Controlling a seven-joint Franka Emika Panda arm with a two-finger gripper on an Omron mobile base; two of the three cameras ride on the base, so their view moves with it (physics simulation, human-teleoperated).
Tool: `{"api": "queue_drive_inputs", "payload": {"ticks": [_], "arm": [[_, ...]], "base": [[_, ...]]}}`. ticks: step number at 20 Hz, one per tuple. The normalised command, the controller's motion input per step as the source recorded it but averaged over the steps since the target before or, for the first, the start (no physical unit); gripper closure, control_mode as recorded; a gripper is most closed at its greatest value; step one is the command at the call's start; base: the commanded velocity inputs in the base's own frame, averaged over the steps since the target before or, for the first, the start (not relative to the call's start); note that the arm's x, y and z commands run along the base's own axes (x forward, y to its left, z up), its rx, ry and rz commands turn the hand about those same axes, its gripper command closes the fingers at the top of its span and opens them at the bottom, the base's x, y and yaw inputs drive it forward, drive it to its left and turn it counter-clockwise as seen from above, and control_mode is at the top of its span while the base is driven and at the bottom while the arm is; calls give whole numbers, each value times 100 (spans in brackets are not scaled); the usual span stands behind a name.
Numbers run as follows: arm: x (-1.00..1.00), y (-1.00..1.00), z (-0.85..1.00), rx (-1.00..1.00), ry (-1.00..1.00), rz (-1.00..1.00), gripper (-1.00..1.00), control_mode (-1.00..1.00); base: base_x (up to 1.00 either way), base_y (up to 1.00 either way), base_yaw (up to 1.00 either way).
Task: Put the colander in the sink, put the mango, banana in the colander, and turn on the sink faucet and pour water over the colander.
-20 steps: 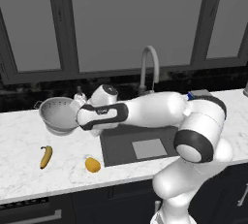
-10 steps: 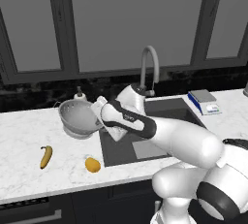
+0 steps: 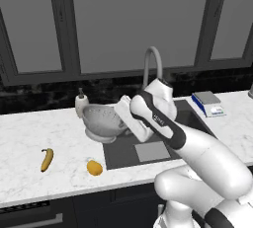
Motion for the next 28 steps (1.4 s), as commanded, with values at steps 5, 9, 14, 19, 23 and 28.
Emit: {"api": "queue_drive_inputs", "payload": {"ticks": [5,9,14,19,23,28], "arm": [[-23,-65,6,-15,1,0,100,-100],[-19,-70,0,-24,0,0,100,-100],[-1,-72,0,-13,0,0,100,-100],[0,-77,0,0,-1,0,100,-100],[1,-73,0,0,0,0,100,-100],[11,-59,-8,0,0,1,100,-100]], "base": [[0,0,0],[0,0,0],[0,0,0],[0,0,0],[0,0,0],[0,0,0]]}}
